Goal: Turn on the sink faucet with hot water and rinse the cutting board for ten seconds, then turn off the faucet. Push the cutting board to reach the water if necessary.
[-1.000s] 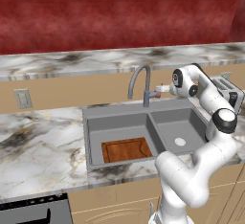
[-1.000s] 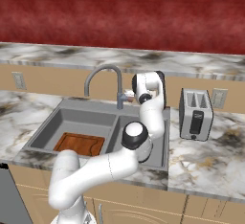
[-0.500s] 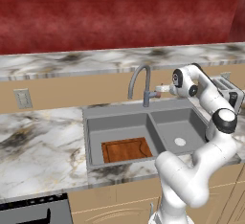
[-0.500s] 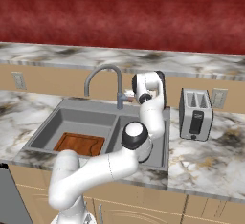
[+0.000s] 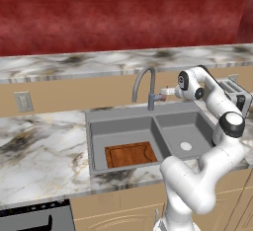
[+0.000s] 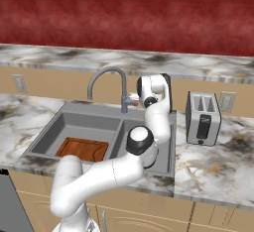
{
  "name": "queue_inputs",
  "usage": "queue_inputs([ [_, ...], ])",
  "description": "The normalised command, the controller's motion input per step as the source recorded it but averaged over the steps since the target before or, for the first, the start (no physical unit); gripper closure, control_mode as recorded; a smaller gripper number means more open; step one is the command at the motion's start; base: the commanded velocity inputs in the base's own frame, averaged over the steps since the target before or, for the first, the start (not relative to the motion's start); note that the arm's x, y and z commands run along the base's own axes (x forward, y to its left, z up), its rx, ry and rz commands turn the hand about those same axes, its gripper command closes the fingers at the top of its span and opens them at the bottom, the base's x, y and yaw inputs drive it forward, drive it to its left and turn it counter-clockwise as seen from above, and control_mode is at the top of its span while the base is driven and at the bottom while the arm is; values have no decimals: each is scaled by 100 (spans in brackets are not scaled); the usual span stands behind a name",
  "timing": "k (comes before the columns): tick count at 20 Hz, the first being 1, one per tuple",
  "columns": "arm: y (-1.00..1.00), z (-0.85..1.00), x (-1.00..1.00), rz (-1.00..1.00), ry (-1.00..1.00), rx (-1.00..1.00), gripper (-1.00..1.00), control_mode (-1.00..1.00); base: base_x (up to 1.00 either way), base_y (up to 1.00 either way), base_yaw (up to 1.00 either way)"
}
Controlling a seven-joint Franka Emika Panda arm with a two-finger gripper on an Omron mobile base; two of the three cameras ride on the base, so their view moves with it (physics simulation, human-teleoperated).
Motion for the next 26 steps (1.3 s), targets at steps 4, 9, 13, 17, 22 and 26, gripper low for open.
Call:
queue_inputs([
  [4, 1, 0, 2, 0, 0, 0, -100, -100, 0, 0, 0],
  [9, 3, 0, 8, 0, 0, 0, -100, -100, 0, 0, 0],
  [13, 0, 0, 7, 0, 0, 0, -100, -100, 0, 0, 0],
  [17, 0, 0, 8, 0, 0, 0, -100, -100, 0, 0, 0],
  [22, 0, 0, 2, 0, 0, 0, -100, -100, 0, 0, 0],
  [26, 0, 0, 2, 0, 0, 0, -100, -100, 0, 0, 0],
])
